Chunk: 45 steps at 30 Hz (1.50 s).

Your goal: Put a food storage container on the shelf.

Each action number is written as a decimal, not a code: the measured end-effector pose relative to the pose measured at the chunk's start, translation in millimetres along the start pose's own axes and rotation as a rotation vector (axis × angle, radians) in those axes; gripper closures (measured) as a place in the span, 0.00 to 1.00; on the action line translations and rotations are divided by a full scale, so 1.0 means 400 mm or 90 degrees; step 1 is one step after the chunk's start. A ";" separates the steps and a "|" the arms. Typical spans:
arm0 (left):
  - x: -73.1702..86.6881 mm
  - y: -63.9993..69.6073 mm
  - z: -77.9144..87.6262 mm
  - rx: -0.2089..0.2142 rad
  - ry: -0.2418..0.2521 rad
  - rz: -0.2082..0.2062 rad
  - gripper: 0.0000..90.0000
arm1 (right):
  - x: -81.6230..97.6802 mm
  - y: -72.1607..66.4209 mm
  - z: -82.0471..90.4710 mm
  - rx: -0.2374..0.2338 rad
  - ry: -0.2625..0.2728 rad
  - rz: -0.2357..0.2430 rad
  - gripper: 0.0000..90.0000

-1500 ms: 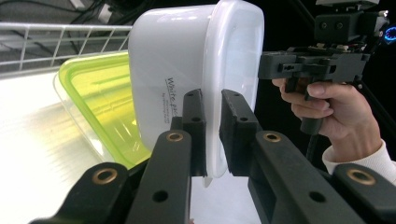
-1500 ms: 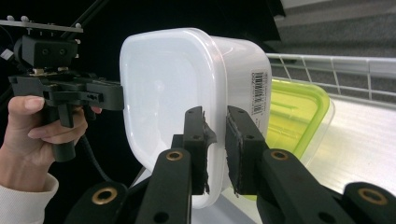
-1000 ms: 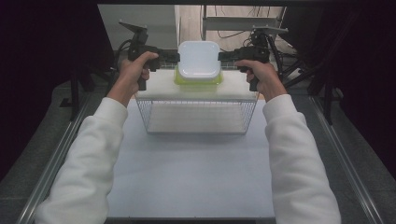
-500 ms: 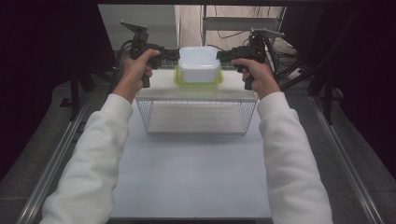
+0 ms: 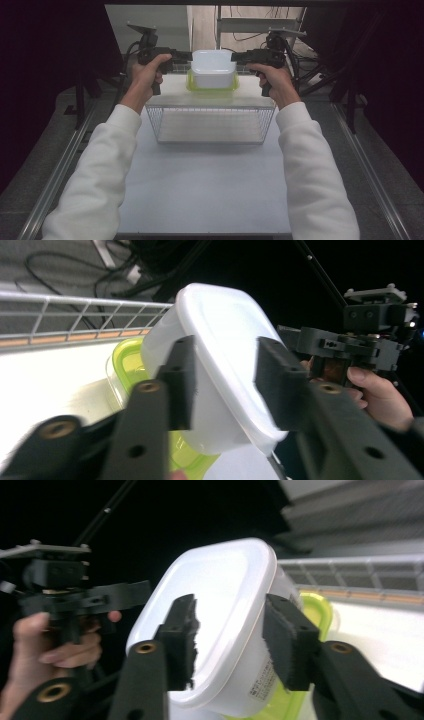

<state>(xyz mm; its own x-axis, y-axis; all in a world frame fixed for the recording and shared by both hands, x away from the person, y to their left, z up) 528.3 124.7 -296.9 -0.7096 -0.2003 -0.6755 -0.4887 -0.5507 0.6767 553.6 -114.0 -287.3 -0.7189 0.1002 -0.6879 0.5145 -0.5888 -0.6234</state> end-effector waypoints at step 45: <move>0.552 0.021 0.238 -0.046 -0.025 -0.242 0.29 | 0.506 0.042 0.319 0.042 0.004 0.287 0.38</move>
<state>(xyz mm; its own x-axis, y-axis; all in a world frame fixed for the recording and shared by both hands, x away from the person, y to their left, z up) 319.3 153.1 -412.5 -0.5048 0.0597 -0.8612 -0.6844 -0.6356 0.3572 357.0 -206.0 -389.7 -0.4265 -0.1737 -0.8876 0.7450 -0.6240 -0.2358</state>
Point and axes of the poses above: each handheld gripper's, and its own axes: z roughly backward along the jaws, x roughly out of its underside, y roughly to its right, the point moved 7 cm from there along -z, roughly forward along the jaws, and after that the axes turned 2 degrees about y, right-handed, at the moved point
